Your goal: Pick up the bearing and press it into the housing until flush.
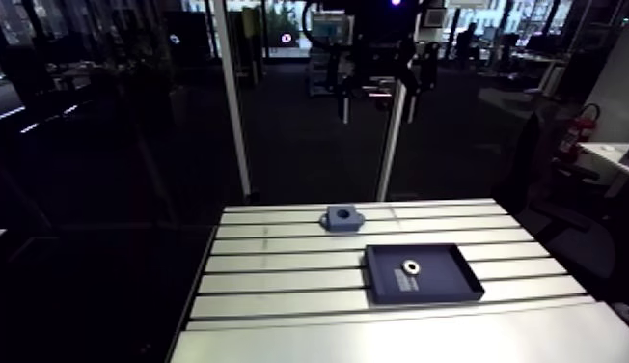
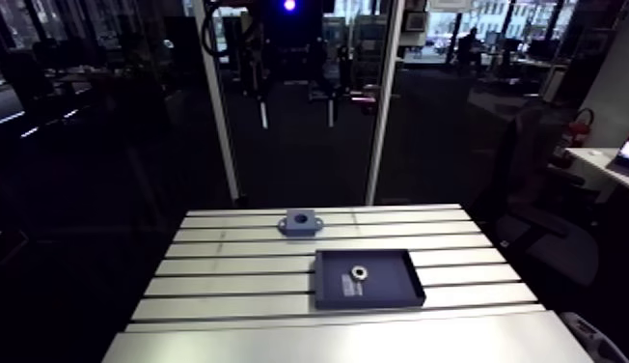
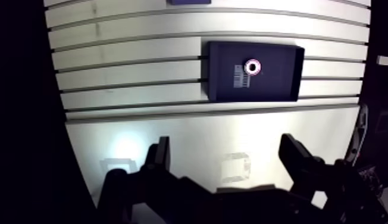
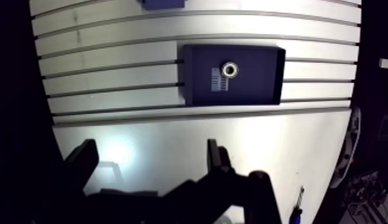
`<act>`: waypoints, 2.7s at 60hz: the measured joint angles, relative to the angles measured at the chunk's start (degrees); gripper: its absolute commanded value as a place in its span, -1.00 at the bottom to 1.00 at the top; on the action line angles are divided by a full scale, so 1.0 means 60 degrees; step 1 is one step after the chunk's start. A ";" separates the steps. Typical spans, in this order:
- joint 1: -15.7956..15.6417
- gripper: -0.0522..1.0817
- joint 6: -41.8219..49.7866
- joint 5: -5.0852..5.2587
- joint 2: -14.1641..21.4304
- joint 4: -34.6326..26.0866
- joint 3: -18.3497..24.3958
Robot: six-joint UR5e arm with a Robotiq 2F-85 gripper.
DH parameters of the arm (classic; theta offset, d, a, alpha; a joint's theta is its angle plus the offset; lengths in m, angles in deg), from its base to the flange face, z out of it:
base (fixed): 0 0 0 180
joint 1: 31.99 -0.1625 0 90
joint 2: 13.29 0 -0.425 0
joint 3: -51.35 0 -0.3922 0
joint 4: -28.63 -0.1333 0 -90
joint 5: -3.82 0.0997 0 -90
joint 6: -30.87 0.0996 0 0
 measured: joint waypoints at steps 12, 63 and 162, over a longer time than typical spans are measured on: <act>-0.0089 -0.90 -0.0010 0.0045 0.0118 -0.0123 -0.0121; 0.0588 -0.90 -0.0588 0.0007 0.0080 0.1147 -0.1085; 0.2223 -0.42 -0.2692 0.0057 -0.1717 0.6509 -0.4793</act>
